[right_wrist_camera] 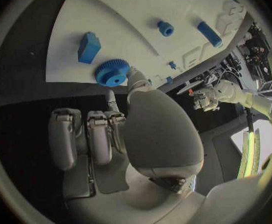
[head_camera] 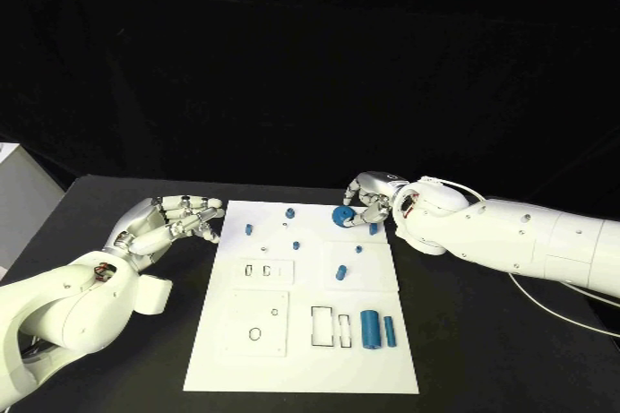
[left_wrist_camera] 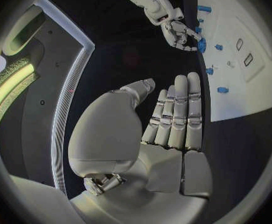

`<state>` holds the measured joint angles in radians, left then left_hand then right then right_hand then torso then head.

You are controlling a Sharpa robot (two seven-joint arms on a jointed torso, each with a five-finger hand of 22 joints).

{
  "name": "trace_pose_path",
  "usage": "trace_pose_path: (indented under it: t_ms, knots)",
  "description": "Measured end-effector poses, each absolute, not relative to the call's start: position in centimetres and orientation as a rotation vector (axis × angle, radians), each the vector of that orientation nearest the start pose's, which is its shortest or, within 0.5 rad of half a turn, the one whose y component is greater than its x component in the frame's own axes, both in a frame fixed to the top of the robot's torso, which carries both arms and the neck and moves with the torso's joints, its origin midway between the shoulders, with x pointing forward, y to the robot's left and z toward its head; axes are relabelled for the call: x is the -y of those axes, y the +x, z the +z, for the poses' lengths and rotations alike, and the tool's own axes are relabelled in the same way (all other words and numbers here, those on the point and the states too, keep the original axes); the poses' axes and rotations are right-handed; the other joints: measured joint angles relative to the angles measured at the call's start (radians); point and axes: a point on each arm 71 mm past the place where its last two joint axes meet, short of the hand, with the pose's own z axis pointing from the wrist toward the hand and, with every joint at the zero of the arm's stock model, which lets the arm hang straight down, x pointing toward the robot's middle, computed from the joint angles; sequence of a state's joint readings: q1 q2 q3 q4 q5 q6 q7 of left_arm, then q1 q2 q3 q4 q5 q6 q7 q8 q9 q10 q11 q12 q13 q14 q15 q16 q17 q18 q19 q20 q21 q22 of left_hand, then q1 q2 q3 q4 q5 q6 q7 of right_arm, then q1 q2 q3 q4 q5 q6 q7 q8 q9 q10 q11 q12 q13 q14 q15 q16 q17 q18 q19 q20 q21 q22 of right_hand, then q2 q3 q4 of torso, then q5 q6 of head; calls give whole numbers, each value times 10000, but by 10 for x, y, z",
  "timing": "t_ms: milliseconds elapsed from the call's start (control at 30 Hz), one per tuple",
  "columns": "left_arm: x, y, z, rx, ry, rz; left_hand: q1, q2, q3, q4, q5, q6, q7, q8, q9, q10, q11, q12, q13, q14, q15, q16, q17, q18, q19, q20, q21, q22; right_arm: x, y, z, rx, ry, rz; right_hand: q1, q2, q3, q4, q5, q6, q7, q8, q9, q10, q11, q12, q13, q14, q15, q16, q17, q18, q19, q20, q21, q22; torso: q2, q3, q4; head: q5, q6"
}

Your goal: Assemble the parts on the task board

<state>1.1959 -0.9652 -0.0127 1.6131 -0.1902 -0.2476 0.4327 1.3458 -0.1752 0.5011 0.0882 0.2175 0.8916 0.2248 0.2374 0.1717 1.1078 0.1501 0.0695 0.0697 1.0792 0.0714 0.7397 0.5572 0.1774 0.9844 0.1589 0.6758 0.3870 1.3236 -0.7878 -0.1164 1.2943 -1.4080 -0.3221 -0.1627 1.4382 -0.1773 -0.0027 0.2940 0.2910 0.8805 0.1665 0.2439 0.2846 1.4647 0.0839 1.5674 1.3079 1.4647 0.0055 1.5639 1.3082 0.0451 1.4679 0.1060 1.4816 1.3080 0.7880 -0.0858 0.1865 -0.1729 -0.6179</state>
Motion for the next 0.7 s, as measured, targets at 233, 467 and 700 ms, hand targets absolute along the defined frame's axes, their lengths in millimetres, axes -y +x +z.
trace_pose_path:
  t_ms: [233,467,700]
  knots:
    - [-236,472,-157,-14248,-8711,-15708,-29,29,3,3,0,0,0,-35,-1,0,0,0,0,-3,2,0,0,-1,-37,37,0,9,250,541,-161,-16392,-408,4114,-89,89,102,-17,341,3,-4,37,0,0,0,0,-1,0,0,35,-1,0,0,0,27,-1,1,16,-7,17,-14]
    - [-237,472,-157,-14294,-8750,-15653,-53,53,29,29,0,0,0,-35,-2,1,0,0,0,-2,2,0,0,-1,-36,37,0,9,250,541,-161,-16409,-314,4191,-157,156,267,-43,672,4,-4,113,0,0,0,0,-2,1,0,35,-2,1,0,-1,26,-2,0,12,-1,-5,-42]
    - [-236,472,-158,-14340,-8774,-15624,-53,53,28,29,0,0,0,-35,7,1,0,0,0,-2,2,-1,0,-1,-73,1,0,20,249,543,-164,-16477,-226,4199,-196,195,325,-42,751,4,-4,113,-1,-1,-1,0,-4,1,-1,35,-2,2,0,-1,26,-3,1,11,4,17,-80]
